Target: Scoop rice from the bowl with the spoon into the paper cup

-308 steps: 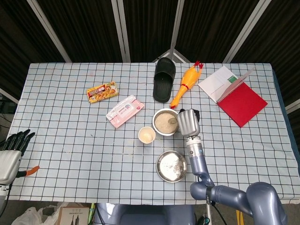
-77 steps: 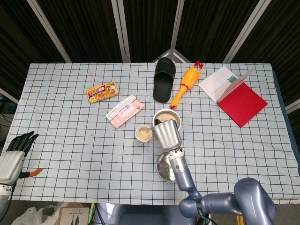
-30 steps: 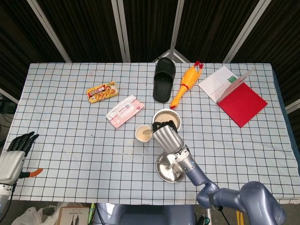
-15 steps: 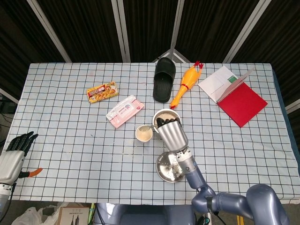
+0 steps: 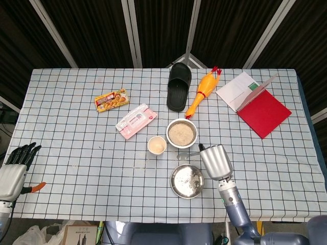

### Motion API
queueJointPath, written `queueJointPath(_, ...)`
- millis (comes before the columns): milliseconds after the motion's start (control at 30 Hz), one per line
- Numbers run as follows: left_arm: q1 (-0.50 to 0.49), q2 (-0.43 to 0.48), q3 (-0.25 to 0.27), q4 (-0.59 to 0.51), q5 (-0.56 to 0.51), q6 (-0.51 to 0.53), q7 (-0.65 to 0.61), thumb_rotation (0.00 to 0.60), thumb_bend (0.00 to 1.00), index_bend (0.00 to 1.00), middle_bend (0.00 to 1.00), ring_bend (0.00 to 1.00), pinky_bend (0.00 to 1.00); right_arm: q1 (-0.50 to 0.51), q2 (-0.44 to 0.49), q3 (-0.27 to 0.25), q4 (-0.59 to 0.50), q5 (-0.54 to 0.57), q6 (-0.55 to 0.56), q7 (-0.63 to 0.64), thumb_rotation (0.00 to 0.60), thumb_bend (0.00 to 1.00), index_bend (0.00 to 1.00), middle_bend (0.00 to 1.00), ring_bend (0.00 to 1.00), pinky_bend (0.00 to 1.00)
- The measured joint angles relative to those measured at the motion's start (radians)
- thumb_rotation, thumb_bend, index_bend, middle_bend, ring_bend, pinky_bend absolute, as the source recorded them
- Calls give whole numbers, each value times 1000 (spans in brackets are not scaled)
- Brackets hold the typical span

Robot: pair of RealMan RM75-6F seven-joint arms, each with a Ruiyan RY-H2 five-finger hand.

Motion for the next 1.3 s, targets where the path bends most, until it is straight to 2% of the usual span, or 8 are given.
queueJointPath(167, 3, -5, -1, 3, -4, 6, 14, 600, 0, 0, 0, 0, 0, -52, -19, -65, 14, 42, -40, -15, 600, 587, 672, 880, 955, 1000)
queueJointPath(467, 4, -6, -5, 6, -13, 4, 16, 600, 0, 0, 0, 0, 0, -88, -67, -51, 61, 103, -75, -47, 600, 587, 641, 880, 955, 1000)
queueJointPath(533, 3, -6, -5, 6, -14, 2, 16, 600, 0, 0, 0, 0, 0, -92, -68, -48, 61, 111, -80, -58, 600, 570, 562, 880, 955, 1000)
queueJointPath(700, 3, -5, -5, 6, -14, 2, 17, 600, 0, 0, 0, 0, 0, -102, -66, -47, 52, 124, -84, -91, 600, 396, 173, 880, 936, 1000)
queueJointPath(800, 4, -6, -5, 6, -14, 4, 20, 600, 0, 0, 0, 0, 0, -109, -63, -47, 42, 129, -81, -119, 600, 321, 10, 880, 925, 1000)
queueJointPath(1100, 7, -10, -6, 8, -18, 9, 31, 600, 0, 0, 0, 0, 0, -132, -27, -47, 0, 125, -54, -163, 600, 285, 0, 836, 869, 1000)
queueJointPath(1233, 10, -11, -8, 12, -19, 14, 31, 600, 0, 0, 0, 0, 0, -146, 15, -47, -30, 103, -29, -147, 600, 285, 0, 719, 760, 949)
queueJointPath(1300, 11, -12, -9, 16, -18, 19, 30, 600, 0, 0, 0, 0, 0, -155, 42, -51, -42, 78, -10, -127, 600, 284, 0, 608, 643, 867)
